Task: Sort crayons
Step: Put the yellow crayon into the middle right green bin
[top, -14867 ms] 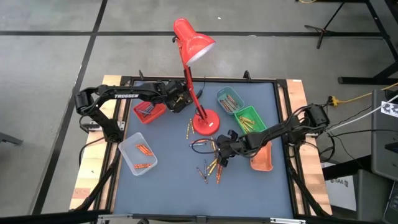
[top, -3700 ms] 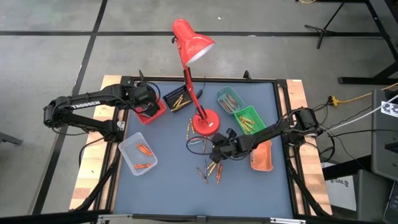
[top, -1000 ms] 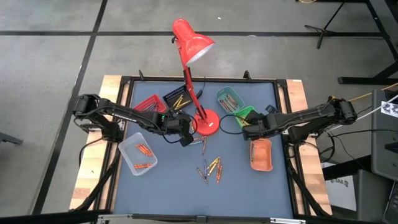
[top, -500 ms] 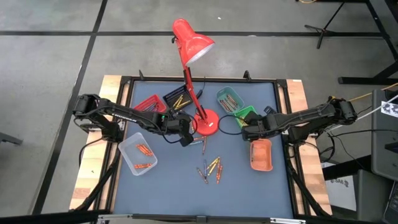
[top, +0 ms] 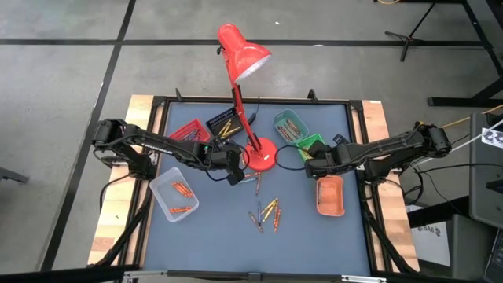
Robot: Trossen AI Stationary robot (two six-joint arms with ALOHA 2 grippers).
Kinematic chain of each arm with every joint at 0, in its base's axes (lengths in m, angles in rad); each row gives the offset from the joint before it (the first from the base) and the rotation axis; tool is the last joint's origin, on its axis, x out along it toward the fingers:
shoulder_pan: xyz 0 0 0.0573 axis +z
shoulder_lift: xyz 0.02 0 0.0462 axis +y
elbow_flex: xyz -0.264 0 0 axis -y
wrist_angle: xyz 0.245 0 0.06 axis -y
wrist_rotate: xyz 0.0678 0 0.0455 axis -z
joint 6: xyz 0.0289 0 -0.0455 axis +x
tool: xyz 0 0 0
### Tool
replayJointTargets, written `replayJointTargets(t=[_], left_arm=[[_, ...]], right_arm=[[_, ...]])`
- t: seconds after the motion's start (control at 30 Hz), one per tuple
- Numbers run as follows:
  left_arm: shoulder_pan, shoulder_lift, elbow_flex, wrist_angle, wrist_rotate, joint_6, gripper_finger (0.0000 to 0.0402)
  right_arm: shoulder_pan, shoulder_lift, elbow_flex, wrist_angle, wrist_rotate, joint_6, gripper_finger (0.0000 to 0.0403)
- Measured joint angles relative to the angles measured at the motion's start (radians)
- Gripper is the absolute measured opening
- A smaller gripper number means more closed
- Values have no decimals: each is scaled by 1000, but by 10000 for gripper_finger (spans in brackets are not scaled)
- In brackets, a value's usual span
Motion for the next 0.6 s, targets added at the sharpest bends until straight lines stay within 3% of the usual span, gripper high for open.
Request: replayJointTargets(t=[0.43,0.6], left_arm=[[0,0,0,0,0,-4,60],[0,0,0,0,0,-36,60]], right_arm=[[0,0,0,6,0,0,16],[0,0,0,7,0,1,53]])
